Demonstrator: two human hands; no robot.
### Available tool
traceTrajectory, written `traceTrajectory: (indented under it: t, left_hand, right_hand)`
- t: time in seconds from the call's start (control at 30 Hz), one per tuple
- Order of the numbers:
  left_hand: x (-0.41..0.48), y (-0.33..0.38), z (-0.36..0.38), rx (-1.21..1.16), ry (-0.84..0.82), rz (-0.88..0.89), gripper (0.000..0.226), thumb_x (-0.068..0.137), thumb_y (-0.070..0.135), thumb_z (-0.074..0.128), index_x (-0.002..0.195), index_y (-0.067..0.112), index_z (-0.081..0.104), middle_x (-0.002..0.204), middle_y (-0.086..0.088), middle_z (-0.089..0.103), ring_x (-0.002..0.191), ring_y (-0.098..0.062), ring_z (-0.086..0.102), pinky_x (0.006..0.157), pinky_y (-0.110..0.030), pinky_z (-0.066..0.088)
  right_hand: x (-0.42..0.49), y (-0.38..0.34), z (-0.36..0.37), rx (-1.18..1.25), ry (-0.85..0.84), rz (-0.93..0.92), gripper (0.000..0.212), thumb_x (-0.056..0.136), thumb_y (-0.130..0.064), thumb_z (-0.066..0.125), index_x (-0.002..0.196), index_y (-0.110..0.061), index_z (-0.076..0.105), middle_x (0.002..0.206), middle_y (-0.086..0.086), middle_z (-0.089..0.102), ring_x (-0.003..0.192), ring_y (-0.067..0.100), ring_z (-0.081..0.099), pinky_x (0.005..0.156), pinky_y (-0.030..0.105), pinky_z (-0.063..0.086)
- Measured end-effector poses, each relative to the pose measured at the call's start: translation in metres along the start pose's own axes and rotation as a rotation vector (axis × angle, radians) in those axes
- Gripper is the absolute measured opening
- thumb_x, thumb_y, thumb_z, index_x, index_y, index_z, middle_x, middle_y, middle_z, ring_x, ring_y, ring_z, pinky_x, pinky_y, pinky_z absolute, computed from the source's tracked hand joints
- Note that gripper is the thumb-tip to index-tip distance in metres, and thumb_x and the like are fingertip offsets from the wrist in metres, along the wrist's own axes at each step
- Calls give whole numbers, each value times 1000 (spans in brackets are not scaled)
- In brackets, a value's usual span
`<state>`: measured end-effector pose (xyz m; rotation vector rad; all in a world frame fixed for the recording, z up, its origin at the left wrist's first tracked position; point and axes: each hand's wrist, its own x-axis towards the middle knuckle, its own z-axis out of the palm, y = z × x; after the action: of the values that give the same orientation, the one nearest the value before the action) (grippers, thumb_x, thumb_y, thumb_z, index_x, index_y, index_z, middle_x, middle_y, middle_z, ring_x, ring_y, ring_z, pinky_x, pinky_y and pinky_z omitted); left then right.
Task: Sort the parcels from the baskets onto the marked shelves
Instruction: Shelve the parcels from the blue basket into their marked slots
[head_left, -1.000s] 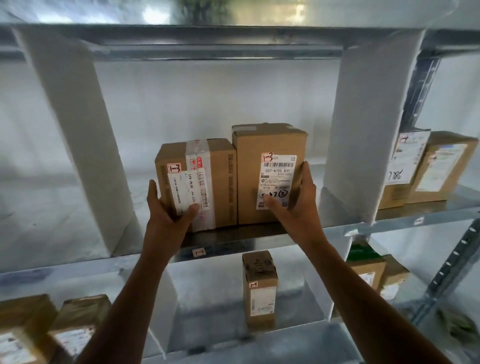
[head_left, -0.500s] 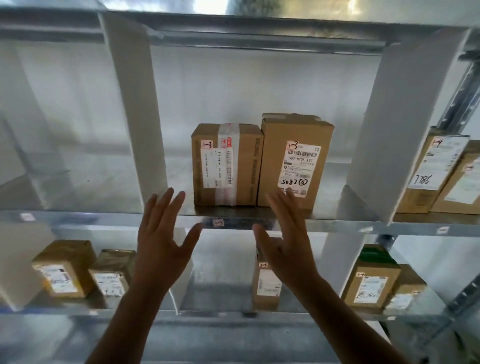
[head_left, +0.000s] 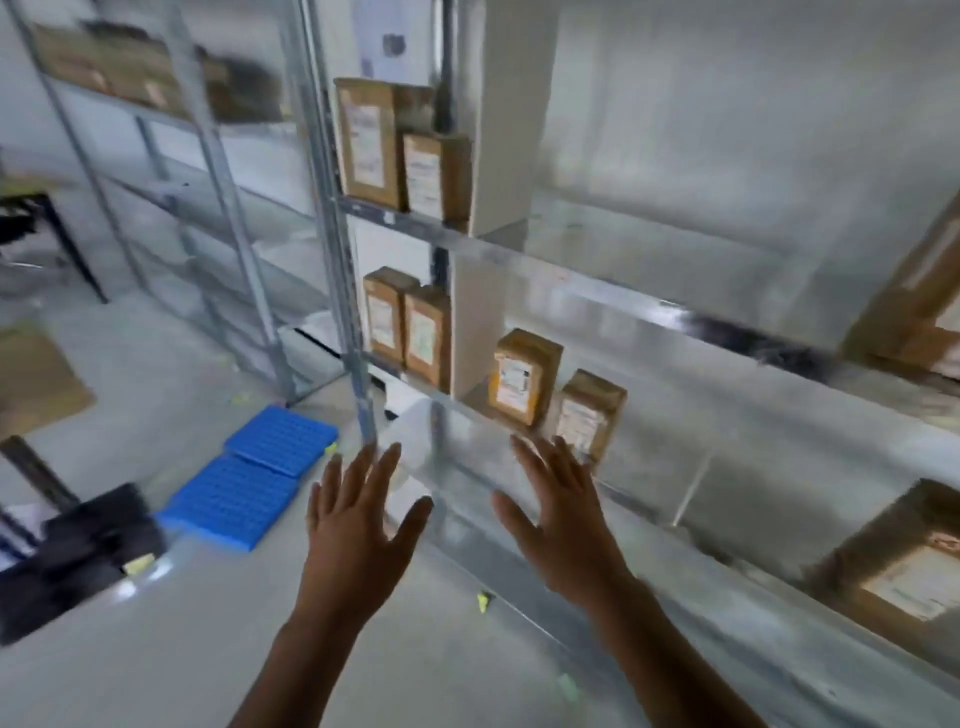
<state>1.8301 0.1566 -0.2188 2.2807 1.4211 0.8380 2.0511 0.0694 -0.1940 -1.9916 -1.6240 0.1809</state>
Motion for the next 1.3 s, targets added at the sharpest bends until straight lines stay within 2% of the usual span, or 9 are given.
traceTrajectory:
  t: [0.07,0.2,0.3,0.4,0.53,0.8,0.93,1.07,1.3]
  left_hand:
    - [-18,-46,-28,23,22,-108,82,87,78,33,155,34,39,166,4,31,156,-31,16,125,-56,17]
    - [-46,-117,-77,87,74,-291,77,93,74,37,157,31,36,168,4,27,157,-29,12,126,-52,13]
    - [-67,-166,-98,106,93,-430,73,96,67,42,159,34,30,170,6,20,158,-26,6,127,-50,6]
    - [-85,-207,-110,94,126,-578,71,97,61,49,159,34,31,170,6,20,158,-26,6,127,-51,7]
    - [-93,-257,-121,121,108,-710,71,97,62,47,160,36,28,170,8,16,158,-26,3,127,-51,4]
    - [-20,-363,-159,291,5,-798,71,98,69,33,161,40,18,172,11,4,158,-25,-8,125,-48,-6]
    - [37,-409,-189,356,4,-794,71,97,70,31,160,39,18,172,11,4,158,-24,-8,127,-50,-5]
    - [88,-453,-222,363,81,-810,72,98,71,31,161,40,16,172,11,2,158,-21,-12,126,-49,-6]
    - [148,-540,-275,330,256,-826,70,97,71,31,159,41,19,171,12,8,158,-21,-7,127,-46,-3]
  right_hand:
    - [10,-49,43,45,-79,-52,81,92,-76,27,163,-36,28,172,-5,22,161,19,9,130,50,11]
    - [28,-118,113,120,-222,-108,68,101,-59,51,162,-36,30,171,-4,26,160,20,11,129,49,12]
    - [43,-149,156,129,-319,-168,69,101,-56,52,162,-35,29,170,-2,27,160,21,11,128,52,12]
    - [55,-178,202,120,-449,-248,69,101,-53,52,163,-34,27,171,1,26,161,22,9,129,52,9]
    - [74,-214,268,144,-575,-319,69,102,-52,52,163,-31,28,171,4,25,161,22,9,129,52,11]
    - [166,-286,379,139,-763,-445,78,96,-71,24,165,-35,14,174,-3,15,161,16,0,130,43,0]
    - [229,-333,412,140,-751,-539,76,98,-73,21,165,-39,9,174,-7,8,160,13,-5,130,42,0]
    - [293,-388,437,181,-735,-577,80,96,-75,19,165,-35,15,173,-3,16,161,19,1,131,51,9]
    - [363,-471,488,243,-726,-580,84,91,-83,14,163,-40,16,173,-9,17,161,11,1,131,46,11]
